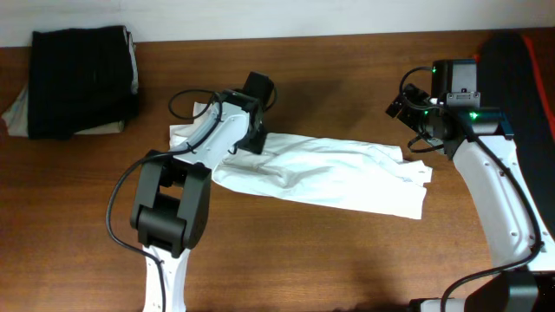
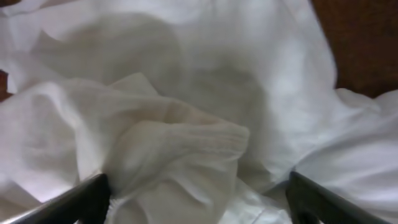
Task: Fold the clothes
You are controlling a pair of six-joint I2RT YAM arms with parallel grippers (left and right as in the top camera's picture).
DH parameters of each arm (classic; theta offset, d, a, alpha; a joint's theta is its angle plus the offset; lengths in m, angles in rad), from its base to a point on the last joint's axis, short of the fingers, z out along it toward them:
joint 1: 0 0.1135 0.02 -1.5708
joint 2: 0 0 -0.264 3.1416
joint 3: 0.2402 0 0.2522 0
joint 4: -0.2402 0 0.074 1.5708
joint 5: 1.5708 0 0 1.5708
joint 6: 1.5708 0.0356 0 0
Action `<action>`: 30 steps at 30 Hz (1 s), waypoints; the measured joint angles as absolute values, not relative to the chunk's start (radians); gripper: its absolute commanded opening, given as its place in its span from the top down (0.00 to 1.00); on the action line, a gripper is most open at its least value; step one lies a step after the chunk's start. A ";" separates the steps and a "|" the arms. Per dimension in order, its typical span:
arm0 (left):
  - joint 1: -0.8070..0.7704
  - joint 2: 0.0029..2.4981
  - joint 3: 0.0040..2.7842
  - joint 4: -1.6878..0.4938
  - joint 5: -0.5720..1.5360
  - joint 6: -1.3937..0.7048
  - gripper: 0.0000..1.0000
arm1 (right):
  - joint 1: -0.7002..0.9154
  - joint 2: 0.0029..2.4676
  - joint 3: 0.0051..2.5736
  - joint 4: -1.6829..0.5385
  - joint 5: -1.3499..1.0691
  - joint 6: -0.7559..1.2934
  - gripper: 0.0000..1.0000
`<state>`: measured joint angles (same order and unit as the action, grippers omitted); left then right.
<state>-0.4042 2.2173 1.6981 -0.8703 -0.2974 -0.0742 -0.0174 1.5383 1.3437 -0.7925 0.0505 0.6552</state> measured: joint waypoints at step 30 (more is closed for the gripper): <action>-0.284 1.913 1.659 -1.437 -0.610 -0.762 0.83 | -0.017 1.538 1.344 -0.838 0.042 0.642 0.01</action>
<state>-0.2836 1.9129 1.6592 -1.4368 -0.6102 -0.7620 -0.0174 1.5383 1.3437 -0.8375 0.0418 0.6422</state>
